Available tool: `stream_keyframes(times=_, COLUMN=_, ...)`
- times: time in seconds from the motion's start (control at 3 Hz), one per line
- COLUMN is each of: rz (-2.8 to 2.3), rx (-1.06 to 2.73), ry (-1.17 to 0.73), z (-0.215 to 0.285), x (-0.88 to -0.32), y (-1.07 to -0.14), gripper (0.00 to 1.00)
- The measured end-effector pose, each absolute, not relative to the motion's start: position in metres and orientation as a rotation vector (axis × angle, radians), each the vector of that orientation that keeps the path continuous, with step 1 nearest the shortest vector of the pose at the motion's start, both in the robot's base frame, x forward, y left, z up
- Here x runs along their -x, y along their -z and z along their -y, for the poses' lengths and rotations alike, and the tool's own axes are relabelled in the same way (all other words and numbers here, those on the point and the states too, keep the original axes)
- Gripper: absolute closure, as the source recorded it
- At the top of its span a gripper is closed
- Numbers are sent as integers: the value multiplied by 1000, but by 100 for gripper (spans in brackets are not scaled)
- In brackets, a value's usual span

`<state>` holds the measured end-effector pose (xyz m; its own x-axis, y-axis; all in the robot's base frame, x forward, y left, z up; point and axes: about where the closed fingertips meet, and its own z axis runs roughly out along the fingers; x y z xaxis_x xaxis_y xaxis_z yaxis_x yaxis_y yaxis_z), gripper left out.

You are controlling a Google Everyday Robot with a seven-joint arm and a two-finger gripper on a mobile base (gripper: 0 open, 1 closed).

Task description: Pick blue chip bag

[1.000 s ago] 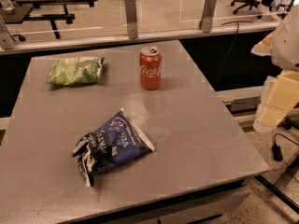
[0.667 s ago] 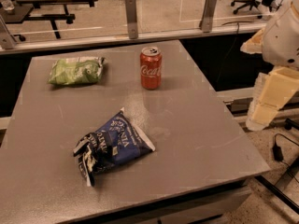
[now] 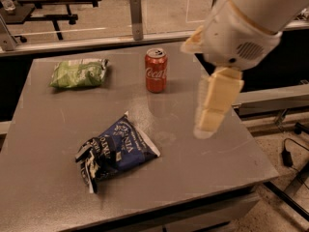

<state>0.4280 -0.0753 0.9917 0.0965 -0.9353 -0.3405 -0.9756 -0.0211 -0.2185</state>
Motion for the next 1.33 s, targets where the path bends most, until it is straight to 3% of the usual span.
stream_keyframes(times=0.33, rz=-1657, rx=2165, ry=-158, z=-3, x=-400, y=-973, gripper=0)
stream_keyframes(times=1.0, rz=-1421, rx=2385, ry=-103, z=-66, x=-408, y=-910, gripper=0)
stream_keyframes(times=1.33, rz=-1372, rx=2445, ry=-96, z=-72, x=-421, y=-885, gripper=0)
